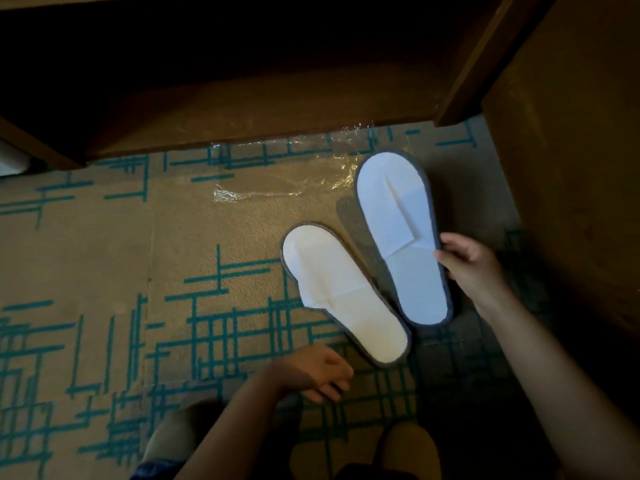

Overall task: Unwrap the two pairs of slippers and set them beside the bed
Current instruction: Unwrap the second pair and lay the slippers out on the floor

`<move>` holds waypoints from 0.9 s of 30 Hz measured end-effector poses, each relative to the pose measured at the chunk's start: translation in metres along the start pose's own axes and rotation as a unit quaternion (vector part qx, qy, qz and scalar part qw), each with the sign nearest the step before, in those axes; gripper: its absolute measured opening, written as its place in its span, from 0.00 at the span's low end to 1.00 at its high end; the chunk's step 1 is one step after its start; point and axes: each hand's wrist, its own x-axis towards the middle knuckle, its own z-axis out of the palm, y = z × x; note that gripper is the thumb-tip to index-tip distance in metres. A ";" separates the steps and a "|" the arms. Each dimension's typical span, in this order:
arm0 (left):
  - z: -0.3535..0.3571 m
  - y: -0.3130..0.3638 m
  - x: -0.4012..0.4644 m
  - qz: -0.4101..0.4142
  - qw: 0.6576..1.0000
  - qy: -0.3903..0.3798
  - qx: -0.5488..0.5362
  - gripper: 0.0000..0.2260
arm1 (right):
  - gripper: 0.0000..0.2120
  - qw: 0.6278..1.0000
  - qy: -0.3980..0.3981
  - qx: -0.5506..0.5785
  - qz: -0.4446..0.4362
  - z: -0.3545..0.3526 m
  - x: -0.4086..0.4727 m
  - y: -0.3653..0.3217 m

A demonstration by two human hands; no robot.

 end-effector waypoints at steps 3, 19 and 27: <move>-0.034 0.008 -0.010 0.089 0.978 0.185 -0.034 0.12 | 0.16 1.000 -0.014 -0.006 -0.020 -0.003 -0.004 -0.011; -0.109 -0.005 -0.051 0.160 0.863 0.308 -0.367 0.08 | 0.18 0.971 -0.184 -0.142 -0.057 0.078 -0.044 0.001; -0.134 -0.089 -0.068 0.054 0.825 0.356 -0.436 0.03 | 0.41 0.822 -0.114 -0.518 -0.210 0.096 -0.064 0.064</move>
